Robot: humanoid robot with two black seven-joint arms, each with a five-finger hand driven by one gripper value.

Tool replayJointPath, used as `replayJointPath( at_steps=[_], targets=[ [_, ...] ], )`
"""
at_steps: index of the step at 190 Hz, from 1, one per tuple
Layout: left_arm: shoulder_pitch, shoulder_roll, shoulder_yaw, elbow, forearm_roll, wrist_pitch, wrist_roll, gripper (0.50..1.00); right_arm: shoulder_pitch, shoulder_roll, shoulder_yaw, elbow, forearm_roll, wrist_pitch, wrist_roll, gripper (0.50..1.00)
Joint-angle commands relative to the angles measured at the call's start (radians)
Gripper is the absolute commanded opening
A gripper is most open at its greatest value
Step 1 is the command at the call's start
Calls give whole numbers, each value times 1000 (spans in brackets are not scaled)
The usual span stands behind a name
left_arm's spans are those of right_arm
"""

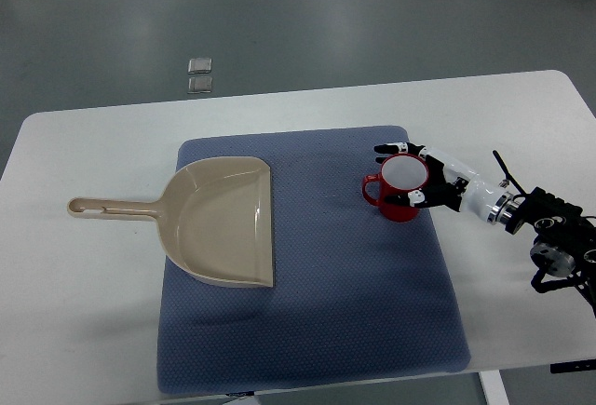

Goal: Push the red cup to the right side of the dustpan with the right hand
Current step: 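Push the red mug with the right hand toward the dustpan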

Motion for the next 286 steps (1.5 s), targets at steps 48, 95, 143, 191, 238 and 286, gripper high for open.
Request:
replayJointPath(
  at_steps=[48,95,143,191,238,286],
  targets=[
    [0,0,2,0,1,0,0,1000,-23,37,-9,1,-1,-44,0,932],
    [0,0,2,0,1,0,0,1000,-21,105,-10,4,-6,-82,0,930],
    [-1,0,0,0,1,0,0,1000,-20,160,-10,10,-9,-105,0,930],
    [0,0,0,0,1,0,0,1000,-15,220,-10,12,-17,-119,0,930],
    [0,0,0,0,1,0,0,1000,-9,266,-12,12,-18,-135,0,930],
    [0,0,0,0,0,0,0,1000,-9,291,-12,12,-20,-136,0,930]
  ],
)
